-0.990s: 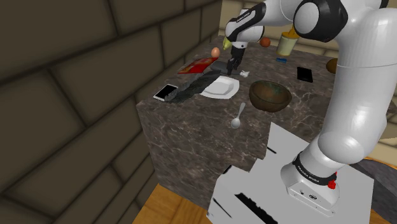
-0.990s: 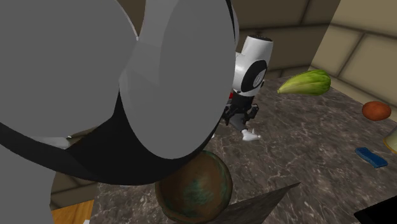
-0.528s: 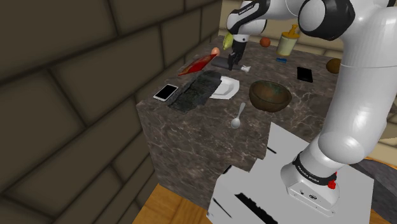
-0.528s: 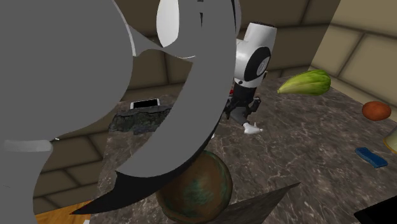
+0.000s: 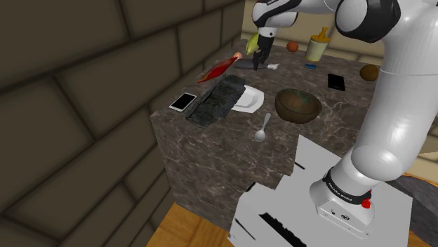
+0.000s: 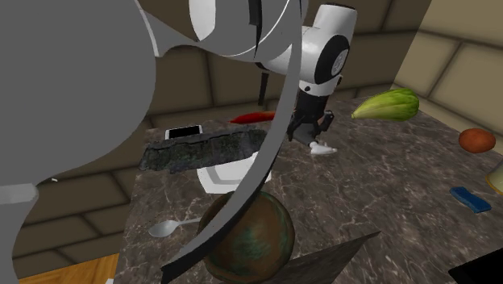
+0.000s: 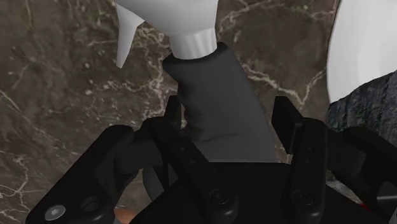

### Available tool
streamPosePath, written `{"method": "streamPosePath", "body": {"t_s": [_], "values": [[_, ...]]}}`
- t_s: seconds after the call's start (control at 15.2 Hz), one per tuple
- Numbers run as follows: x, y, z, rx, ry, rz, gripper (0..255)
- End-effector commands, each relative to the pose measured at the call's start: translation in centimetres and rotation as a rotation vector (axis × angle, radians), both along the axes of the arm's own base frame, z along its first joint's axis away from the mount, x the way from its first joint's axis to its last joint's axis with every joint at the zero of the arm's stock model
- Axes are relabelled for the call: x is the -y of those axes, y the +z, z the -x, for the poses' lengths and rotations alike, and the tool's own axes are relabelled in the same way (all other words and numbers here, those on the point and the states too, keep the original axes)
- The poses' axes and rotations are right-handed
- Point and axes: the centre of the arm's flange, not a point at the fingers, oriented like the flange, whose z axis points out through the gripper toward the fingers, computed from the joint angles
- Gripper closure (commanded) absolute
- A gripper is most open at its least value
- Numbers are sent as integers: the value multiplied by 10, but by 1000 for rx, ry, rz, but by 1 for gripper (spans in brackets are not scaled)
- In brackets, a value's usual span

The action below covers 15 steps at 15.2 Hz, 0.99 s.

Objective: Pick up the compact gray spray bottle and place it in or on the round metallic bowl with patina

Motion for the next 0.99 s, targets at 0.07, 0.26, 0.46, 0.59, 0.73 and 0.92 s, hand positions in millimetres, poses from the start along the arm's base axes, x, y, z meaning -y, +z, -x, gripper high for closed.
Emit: {"method": "streamPosePath", "body": {"t_s": [0.07,0.26,0.46,0.59,0.73,0.92], "values": [[1,17,0,1,0,0,255],[1,32,0,1,0,0,255],[1,48,0,1,0,0,255],[1,59,0,1,0,0,255],[1,69,0,1,0,0,255],[1,85,0,1,0,0,255]]}}
